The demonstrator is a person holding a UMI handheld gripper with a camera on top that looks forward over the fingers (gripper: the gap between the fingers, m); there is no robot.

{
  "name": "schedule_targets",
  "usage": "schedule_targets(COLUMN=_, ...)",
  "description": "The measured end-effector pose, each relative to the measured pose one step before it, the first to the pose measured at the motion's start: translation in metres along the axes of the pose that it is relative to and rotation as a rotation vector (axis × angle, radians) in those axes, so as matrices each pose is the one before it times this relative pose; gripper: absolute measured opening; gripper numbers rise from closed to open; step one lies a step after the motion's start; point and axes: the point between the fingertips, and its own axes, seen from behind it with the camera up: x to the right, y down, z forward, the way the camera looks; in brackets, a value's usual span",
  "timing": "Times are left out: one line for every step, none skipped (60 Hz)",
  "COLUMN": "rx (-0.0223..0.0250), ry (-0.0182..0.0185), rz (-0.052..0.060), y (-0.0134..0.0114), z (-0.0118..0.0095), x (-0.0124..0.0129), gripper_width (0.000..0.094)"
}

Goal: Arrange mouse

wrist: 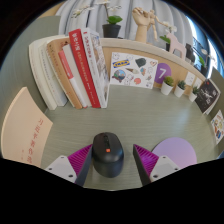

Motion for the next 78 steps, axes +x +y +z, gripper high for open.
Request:
schedule_targets(rx=-0.00165, ry=-0.00159, rz=0.0039, y=-0.00081, z=0.00071, x=0.00089, gripper_width=0.0786)
schedule_targets(rx=-0.00049, ry=0.00055, rz=0.0037, y=-0.00107, z=0.00117, x=0.00085, gripper_width=0.0772)
schedule_targets(rx=-0.00083, ry=-0.00015, rz=0.0036, y=-0.00088, z=0.00106, x=0.00048, gripper_width=0.0762)
schedule_targets(rx=-0.00151, ry=-0.00076, rz=0.0032, y=-0.00076, z=0.00101, x=0.00039, gripper_width=0.0750)
schedule_targets(rx=-0.00112, ry=-0.00144, rz=0.0043, y=-0.00071, z=0.00100, x=0.00006, gripper_width=0.0733)
schedule_targets(rx=-0.00210, ry=-0.00237, rz=0.0050, y=-0.00029, z=0.00085, x=-0.00038, gripper_width=0.0719)
schedule_targets(rx=-0.00215, ry=-0.00279, rz=0.0040, y=-0.00032, z=0.00078, x=-0.00029, gripper_width=0.0704)
schedule_targets(rx=-0.00223, ry=-0.00156, rz=0.0027, y=-0.00043, z=0.00074, x=-0.00061, gripper_width=0.0681)
schedule_targets(rx=-0.00160, ry=-0.00348, rz=0.0017, y=-0.00029, z=0.00049, x=-0.00045, gripper_width=0.0657)
schedule_targets(rx=-0.00096, ry=-0.00452, rz=0.0017, y=-0.00030, z=0.00043, x=-0.00082, gripper_width=0.0631)
schedule_targets(rx=-0.00079, ry=-0.00455, rz=0.0017, y=-0.00022, z=0.00056, x=-0.00100, gripper_width=0.0606)
schedule_targets(rx=-0.00047, ry=-0.00580, rz=0.0027, y=-0.00020, z=0.00045, x=-0.00149, gripper_width=0.0578)
schedule_targets(rx=-0.00027, ry=-0.00633, rz=0.0024, y=-0.00007, z=0.00040, x=-0.00175, gripper_width=0.0550)
schedule_targets(rx=-0.00237, ry=-0.00263, rz=0.0024, y=-0.00008, z=0.00042, x=-0.00082, gripper_width=0.0527)
schedule_targets(rx=0.00183, ry=-0.00014, rz=0.0014, y=-0.00059, z=0.00020, x=0.00005, gripper_width=0.0525)
schedule_targets(rx=-0.00114, ry=0.00007, rz=0.0016, y=0.00017, z=0.00019, x=0.00003, gripper_width=0.0525)
schedule_targets(rx=-0.00050, ry=-0.00039, rz=0.0019, y=-0.00001, z=0.00003, x=0.00004, gripper_width=0.0526)
schedule_targets(rx=-0.00030, ry=-0.00045, rz=0.0018, y=0.00005, z=-0.00013, x=0.00013, gripper_width=0.0524)
schedule_targets(rx=0.00008, ry=-0.00090, rz=0.0025, y=0.00003, z=0.00003, x=-0.00009, gripper_width=0.0516)
schedule_targets(rx=-0.00013, ry=-0.00040, rz=0.0028, y=0.00005, z=0.00011, x=-0.00002, gripper_width=0.0515)
schedule_targets(rx=0.00036, ry=0.00011, rz=0.0026, y=0.00024, z=-0.00007, x=-0.00012, gripper_width=0.0516)
schedule_targets(rx=-0.00067, ry=-0.00078, rz=0.0017, y=0.00013, z=-0.00008, x=-0.00019, gripper_width=0.0505)
schedule_targets(rx=-0.00105, ry=0.00005, rz=0.0002, y=0.00016, z=-0.00001, x=0.00003, gripper_width=0.0496)
schedule_targets(rx=-0.00089, ry=-0.00017, rz=-0.0023, y=0.00004, z=-0.00003, x=0.00004, gripper_width=0.0491)
schedule_targets(rx=-0.00088, ry=-0.00032, rz=-0.0026, y=0.00008, z=0.00019, x=-0.00016, gripper_width=0.0471)
schedule_targets(rx=-0.00239, ry=-0.00105, rz=-0.0023, y=0.00037, z=0.00011, x=-0.00019, gripper_width=0.0468)
schedule_targets(rx=-0.00041, ry=-0.00163, rz=-0.0008, y=-0.00044, z=0.00022, x=-0.00027, gripper_width=0.0445)
schedule_targets(rx=-0.00456, ry=-0.00253, rz=0.0013, y=0.00050, z=0.00023, x=-0.00040, gripper_width=0.0435)
schedule_targets(rx=-0.00155, ry=-0.00149, rz=0.0020, y=-0.00042, z=0.00018, x=-0.00009, gripper_width=0.0415)
schedule_targets(rx=-0.00324, ry=-0.00174, rz=0.0010, y=0.00004, z=0.00019, x=-0.00012, gripper_width=0.0402)
schedule_targets(rx=-0.00411, ry=-0.00113, rz=-0.0018, y=0.00025, z=0.00011, x=0.00005, gripper_width=0.0400)
schedule_targets(rx=-0.00295, ry=-0.00095, rz=-0.0005, y=-0.00041, z=0.00016, x=0.00001, gripper_width=0.0385)
schedule_targets(rx=-0.00708, ry=-0.00094, rz=-0.0006, y=0.00056, z=0.00001, x=0.00024, gripper_width=0.0380)
schedule_targets(rx=-0.00136, ry=-0.00021, rz=0.0004, y=-0.00093, z=0.00088, x=-0.00010, gripper_width=0.0360)
schedule_targets(rx=-0.00833, ry=-0.00010, rz=-0.0028, y=0.00065, z=0.00024, x=0.00012, gripper_width=0.0361)
schedule_targets(rx=-0.00361, ry=0.00000, rz=-0.0004, y=-0.00075, z=0.00031, x=0.00012, gripper_width=0.0361)
schedule_targets(rx=-0.00446, ry=0.00005, rz=0.0035, y=-0.00068, z=0.00040, x=0.00014, gripper_width=0.0360)
schedule_targets(rx=-0.00433, ry=-0.00049, rz=0.0062, y=-0.00094, z=0.00022, x=0.00002, gripper_width=0.0360)
schedule_targets(rx=-0.00454, ry=-0.00218, rz=0.0058, y=-0.00096, z=0.00007, x=-0.00033, gripper_width=0.0359)
schedule_targets(rx=-0.00654, ry=-0.00383, rz=0.0029, y=-0.00065, z=-0.00030, x=-0.00051, gripper_width=0.0359)
schedule_targets(rx=-0.00460, ry=-0.00450, rz=0.0002, y=-0.00156, z=-0.00047, x=-0.00077, gripper_width=0.0359)
schedule_targets(rx=-0.00120, ry=-0.00422, rz=-0.0022, y=-0.00194, z=-0.00251, x=0.00026, gripper_width=0.0359)
schedule_targets(rx=0.00279, ry=-0.00243, rz=-0.0015, y=-0.00307, z=-0.00279, x=0.00030, gripper_width=0.0359)
schedule_targets(rx=0.00800, ry=-0.00299, rz=-0.0038, y=-0.00436, z=-0.00390, x=0.00035, gripper_width=0.0360)
schedule_targets(rx=0.01226, ry=-0.00500, rz=-0.0043, y=-0.00536, z=-0.00468, x=0.00003, gripper_width=0.0361)
schedule_targets(rx=0.01402, ry=-0.00542, rz=-0.0033, y=-0.00576, z=-0.00564, x=0.00033, gripper_width=0.0361)
schedule_targets(rx=0.01528, ry=-0.00466, rz=-0.0018, y=-0.00628, z=-0.00635, x=0.00082, gripper_width=0.0361)
schedule_targets(rx=0.01682, ry=-0.00391, rz=-0.0019, y=-0.00657, z=-0.00673, x=0.00125, gripper_width=0.0361)
schedule_targets(rx=0.01658, ry=-0.00150, rz=-0.0021, y=-0.00728, z=-0.00667, x=0.00154, gripper_width=0.0361)
schedule_targets(rx=0.01822, ry=-0.00368, rz=-0.0052, y=-0.00643, z=-0.00777, x=0.00255, gripper_width=0.0361)
schedule_targets(rx=0.01661, ry=-0.00358, rz=-0.0043, y=-0.00643, z=-0.00779, x=0.00267, gripper_width=0.0362)
schedule_targets(rx=0.01522, ry=-0.00286, rz=-0.0049, y=-0.00609, z=-0.00788, x=0.00314, gripper_width=0.0363)
schedule_targets(rx=0.01396, ry=-0.00176, rz=-0.0052, y=-0.00574, z=-0.00779, x=0.00354, gripper_width=0.0360)
schedule_targets(rx=0.01340, ry=-0.00029, rz=-0.0057, y=-0.00552, z=-0.00802, x=0.00431, gripper_width=0.0362)
schedule_targets(rx=0.01296, ry=0.00153, rz=-0.0057, y=-0.00543, z=-0.00800, x=0.00495, gripper_width=0.0361)
schedule_targets(rx=0.01338, ry=0.00258, rz=-0.0054, y=-0.00528, z=-0.00808, x=0.00568, gripper_width=0.0361)
schedule_targets(rx=0.01611, ry=0.00357, rz=-0.0055, y=-0.00529, z=-0.00755, x=0.00581, gripper_width=0.0361)
schedule_targets(rx=0.01488, ry=0.00131, rz=-0.0052, y=-0.00519, z=-0.00782, x=0.00625, gripper_width=0.0362)
schedule_targets(rx=0.01392, ry=0.00199, rz=-0.0038, y=-0.00480, z=-0.00773, x=0.00624, gripper_width=0.0361)
schedule_targets(rx=0.01181, ry=0.00200, rz=-0.0011, y=-0.00431, z=-0.00745, x=0.00634, gripper_width=0.0362)
schedule_targets(rx=0.01068, ry=0.00177, rz=-0.0001, y=-0.00352, z=-0.00708, x=0.00667, gripper_width=0.0361)
schedule_targets(rx=0.01174, ry=0.00174, rz=-0.0011, y=-0.00329, z=-0.00674, x=0.00661, gripper_width=0.0362)
schedule_targets(rx=0.01178, ry=0.00183, rz=-0.0025, y=-0.00267, z=-0.00645, x=0.00709, gripper_width=0.0361)
schedule_targets(rx=0.00953, ry=0.00328, rz=-0.0021, y=-0.00179, z=-0.00553, x=0.00718, gripper_width=0.0361)
schedule_targets(rx=0.00670, ry=0.00398, rz=-0.0015, y=-0.00077, z=-0.00523, x=0.00752, gripper_width=0.0362)
schedule_targets(rx=0.00396, ry=0.00423, rz=-0.0013, y=0.00023, z=-0.00466, x=0.00766, gripper_width=0.0362)
schedule_targets(rx=0.00598, ry=0.00867, rz=-0.0004, y=0.00123, z=-0.00286, x=0.00623, gripper_width=0.0361)
schedule_targets(rx=0.00115, ry=-0.00045, rz=0.0007, y=0.00132, z=-0.00358, x=0.00910, gripper_width=0.0362)
schedule_targets(rx=0.00275, ry=0.00419, rz=0.0025, y=0.00197, z=-0.00254, x=0.00761, gripper_width=0.0362)
schedule_targets(rx=0.00303, ry=0.00530, rz=0.0054, y=0.00259, z=-0.00183, x=0.00758, gripper_width=0.0361)
schedule_targets(rx=0.00124, ry=0.00533, rz=0.0077, y=0.00322, z=-0.00084, x=0.00759, gripper_width=0.0360)
schedule_targets(rx=-0.00258, ry=0.00359, rz=0.0087, y=0.00448, z=0.00000, x=0.00687, gripper_width=0.0361)
schedule_targets(rx=-0.00797, ry=0.00121, rz=0.0087, y=0.00561, z=0.00073, x=0.00622, gripper_width=0.0360)
schedule_targets(rx=-0.01259, ry=-0.00009, rz=0.0081, y=0.00675, z=0.00126, x=0.00569, gripper_width=0.0360)
schedule_targets(rx=-0.01047, ry=0.00739, rz=0.0062, y=0.00885, z=0.00121, x=0.00387, gripper_width=0.0361)
schedule_targets(rx=-0.01464, ry=0.00192, rz=0.0025, y=0.00723, z=0.00240, x=0.00619, gripper_width=0.0360)
schedule_targets(rx=-0.01345, ry=0.00133, rz=-0.0006, y=0.00668, z=0.00272, x=0.00681, gripper_width=0.0362)
schedule_targets(rx=-0.01215, ry=0.00539, rz=-0.0028, y=0.00724, z=0.00311, x=0.00569, gripper_width=0.0360)
